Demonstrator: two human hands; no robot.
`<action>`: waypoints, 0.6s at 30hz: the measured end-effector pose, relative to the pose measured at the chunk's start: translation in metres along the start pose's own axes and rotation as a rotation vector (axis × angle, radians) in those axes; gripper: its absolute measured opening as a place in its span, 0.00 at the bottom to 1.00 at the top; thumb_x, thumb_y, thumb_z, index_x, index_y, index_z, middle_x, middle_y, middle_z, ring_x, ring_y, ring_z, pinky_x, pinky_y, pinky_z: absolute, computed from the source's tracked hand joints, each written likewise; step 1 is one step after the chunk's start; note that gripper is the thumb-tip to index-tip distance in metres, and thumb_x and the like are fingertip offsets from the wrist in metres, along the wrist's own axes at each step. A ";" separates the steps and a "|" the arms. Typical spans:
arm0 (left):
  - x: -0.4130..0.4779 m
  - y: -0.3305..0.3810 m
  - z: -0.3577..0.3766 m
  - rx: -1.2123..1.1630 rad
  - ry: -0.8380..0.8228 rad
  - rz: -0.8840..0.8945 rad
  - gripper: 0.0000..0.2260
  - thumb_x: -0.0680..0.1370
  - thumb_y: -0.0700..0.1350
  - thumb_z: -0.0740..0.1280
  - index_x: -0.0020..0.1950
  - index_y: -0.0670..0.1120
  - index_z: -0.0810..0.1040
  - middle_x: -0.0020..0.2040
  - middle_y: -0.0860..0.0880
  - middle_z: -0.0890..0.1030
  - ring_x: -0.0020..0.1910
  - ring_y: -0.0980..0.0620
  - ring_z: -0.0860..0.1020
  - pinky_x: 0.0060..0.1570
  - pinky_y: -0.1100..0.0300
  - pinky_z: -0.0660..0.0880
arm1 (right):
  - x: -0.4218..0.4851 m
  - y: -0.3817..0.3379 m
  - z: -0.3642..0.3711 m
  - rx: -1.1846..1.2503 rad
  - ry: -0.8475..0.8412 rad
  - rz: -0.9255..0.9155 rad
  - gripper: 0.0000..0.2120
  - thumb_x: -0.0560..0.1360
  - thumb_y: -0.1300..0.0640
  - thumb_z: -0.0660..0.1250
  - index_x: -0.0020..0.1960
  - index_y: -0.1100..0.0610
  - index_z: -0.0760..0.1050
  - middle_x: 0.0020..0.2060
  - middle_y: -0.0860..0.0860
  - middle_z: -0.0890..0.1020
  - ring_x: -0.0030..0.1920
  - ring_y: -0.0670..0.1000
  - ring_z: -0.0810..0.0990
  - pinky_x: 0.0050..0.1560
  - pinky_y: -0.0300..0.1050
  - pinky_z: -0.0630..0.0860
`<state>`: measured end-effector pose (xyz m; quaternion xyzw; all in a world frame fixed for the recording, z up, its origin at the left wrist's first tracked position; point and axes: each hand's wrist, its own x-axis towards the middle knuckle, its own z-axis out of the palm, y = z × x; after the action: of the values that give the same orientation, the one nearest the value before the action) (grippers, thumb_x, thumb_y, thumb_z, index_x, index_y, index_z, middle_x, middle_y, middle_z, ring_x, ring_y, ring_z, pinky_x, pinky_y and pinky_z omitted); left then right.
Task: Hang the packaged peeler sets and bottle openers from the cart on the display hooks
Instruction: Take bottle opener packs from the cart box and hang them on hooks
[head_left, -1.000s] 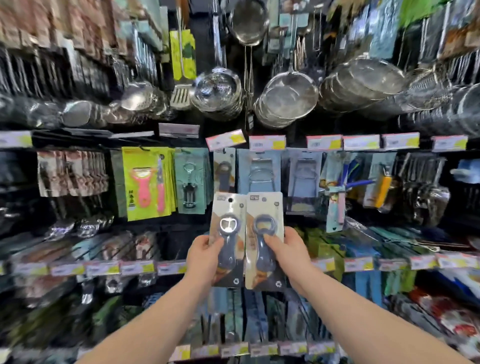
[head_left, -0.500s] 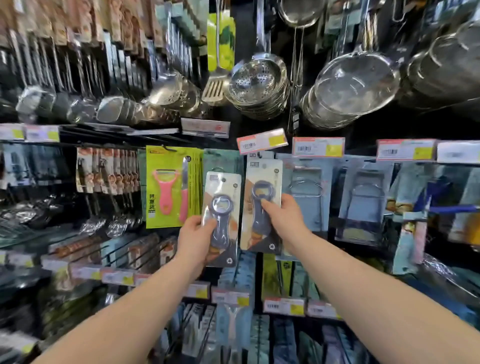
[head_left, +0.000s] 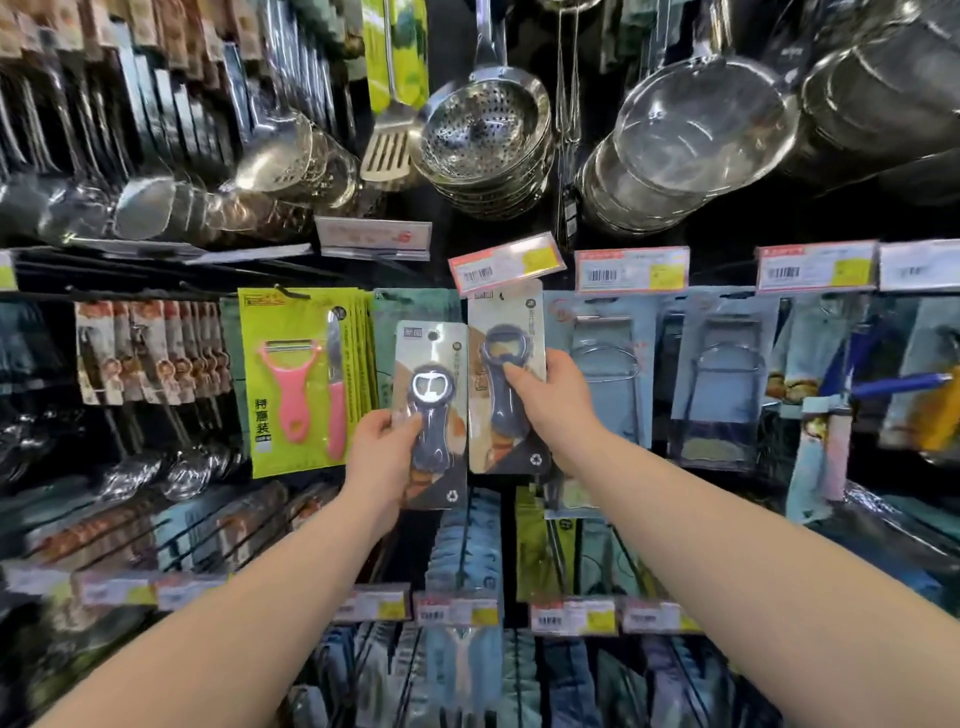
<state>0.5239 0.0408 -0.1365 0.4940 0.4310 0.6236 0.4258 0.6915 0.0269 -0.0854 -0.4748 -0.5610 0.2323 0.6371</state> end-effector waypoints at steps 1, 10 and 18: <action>0.003 0.001 -0.002 -0.003 -0.003 0.005 0.05 0.79 0.45 0.64 0.47 0.44 0.73 0.38 0.43 0.80 0.27 0.47 0.76 0.26 0.59 0.70 | 0.001 -0.001 0.002 -0.012 0.010 0.003 0.04 0.75 0.55 0.65 0.48 0.51 0.71 0.41 0.46 0.76 0.40 0.43 0.75 0.35 0.37 0.70; 0.013 0.004 -0.006 -0.014 -0.064 -0.022 0.03 0.79 0.45 0.64 0.46 0.47 0.72 0.43 0.44 0.81 0.35 0.46 0.81 0.36 0.53 0.77 | 0.010 -0.002 0.012 -0.061 0.092 0.062 0.05 0.75 0.56 0.66 0.43 0.51 0.71 0.38 0.47 0.76 0.40 0.47 0.75 0.38 0.41 0.72; 0.020 0.000 -0.013 -0.036 -0.046 -0.039 0.08 0.79 0.44 0.64 0.53 0.40 0.72 0.45 0.41 0.81 0.31 0.48 0.79 0.22 0.63 0.73 | 0.038 0.011 0.020 -0.103 0.077 0.149 0.14 0.76 0.54 0.66 0.59 0.59 0.73 0.47 0.55 0.80 0.48 0.54 0.78 0.47 0.43 0.73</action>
<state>0.5081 0.0585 -0.1331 0.4918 0.4193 0.6116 0.4564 0.6853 0.0700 -0.0780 -0.5558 -0.5104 0.2316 0.6139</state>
